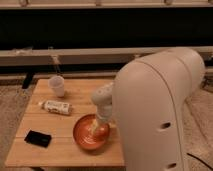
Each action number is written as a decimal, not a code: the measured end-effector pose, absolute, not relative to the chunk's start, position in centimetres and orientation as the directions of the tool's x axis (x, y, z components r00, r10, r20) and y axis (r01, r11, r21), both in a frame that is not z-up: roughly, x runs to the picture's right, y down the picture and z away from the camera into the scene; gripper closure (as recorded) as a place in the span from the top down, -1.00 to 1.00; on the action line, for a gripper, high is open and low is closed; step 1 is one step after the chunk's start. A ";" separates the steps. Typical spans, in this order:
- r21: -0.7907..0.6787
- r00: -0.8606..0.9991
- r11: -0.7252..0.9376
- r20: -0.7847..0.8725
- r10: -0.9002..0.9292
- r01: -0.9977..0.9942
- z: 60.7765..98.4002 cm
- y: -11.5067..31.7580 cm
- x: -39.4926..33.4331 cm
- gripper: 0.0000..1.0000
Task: Pick up the ceramic bowl
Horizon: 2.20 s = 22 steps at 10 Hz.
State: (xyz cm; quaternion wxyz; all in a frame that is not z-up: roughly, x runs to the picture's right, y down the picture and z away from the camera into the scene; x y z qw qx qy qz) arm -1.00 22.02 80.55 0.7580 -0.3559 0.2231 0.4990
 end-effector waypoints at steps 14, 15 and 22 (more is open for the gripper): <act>-0.452 0.458 0.182 -0.634 0.624 -0.873 77.4 17.5 -0.9 -1.00; -0.471 0.466 0.173 -0.627 0.624 -0.865 77.1 17.0 -0.9 -1.00; -0.585 0.537 0.163 -0.553 0.637 -0.795 73.5 12.8 -0.6 -1.00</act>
